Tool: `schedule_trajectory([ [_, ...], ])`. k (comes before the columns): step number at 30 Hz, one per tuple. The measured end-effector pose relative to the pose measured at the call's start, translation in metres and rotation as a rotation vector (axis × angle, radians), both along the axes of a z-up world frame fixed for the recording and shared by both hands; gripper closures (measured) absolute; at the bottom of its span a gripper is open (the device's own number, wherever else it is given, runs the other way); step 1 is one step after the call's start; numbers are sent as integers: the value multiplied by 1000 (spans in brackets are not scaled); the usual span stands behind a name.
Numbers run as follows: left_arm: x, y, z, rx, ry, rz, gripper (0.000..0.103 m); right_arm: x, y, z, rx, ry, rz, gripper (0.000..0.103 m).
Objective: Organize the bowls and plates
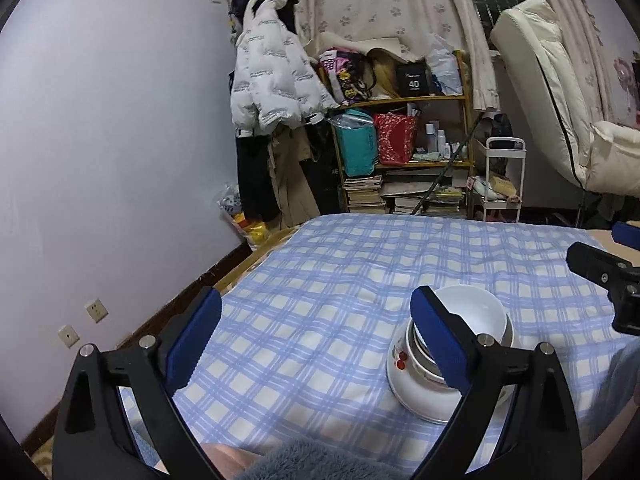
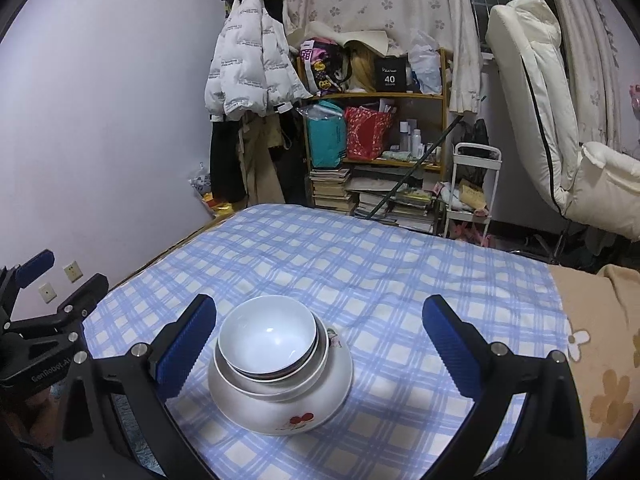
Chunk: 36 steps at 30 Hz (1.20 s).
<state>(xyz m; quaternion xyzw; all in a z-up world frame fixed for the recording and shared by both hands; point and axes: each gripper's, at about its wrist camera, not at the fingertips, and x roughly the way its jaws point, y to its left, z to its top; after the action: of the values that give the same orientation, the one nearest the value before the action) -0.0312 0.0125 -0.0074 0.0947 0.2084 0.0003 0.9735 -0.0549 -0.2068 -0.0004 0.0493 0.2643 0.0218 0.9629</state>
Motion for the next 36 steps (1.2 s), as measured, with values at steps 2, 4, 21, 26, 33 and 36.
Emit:
schedule_trajectory([
  [2,1,3,-1,-8,3,3,9,0,-1,-1,4,1,-4,0],
  [4,0,4,-2,-10,-3,8,9,0,-3,0,-1,-3,-8,0],
  [21,-3,1,-4,-18,-13,-5,8,4,-8,1,-8,-22,-30,0],
  [26,-4,2,-2,-18,-14,-5,7,4,-8,1,-9,-22,-33,0],
  [33,-5,2,-2,-17,-13,-5,7,4,-7,1,-9,-21,-33,0],
  [36,-4,2,-2,-17,-9,-7,7,4,-7,1,-9,-23,-33,0],
])
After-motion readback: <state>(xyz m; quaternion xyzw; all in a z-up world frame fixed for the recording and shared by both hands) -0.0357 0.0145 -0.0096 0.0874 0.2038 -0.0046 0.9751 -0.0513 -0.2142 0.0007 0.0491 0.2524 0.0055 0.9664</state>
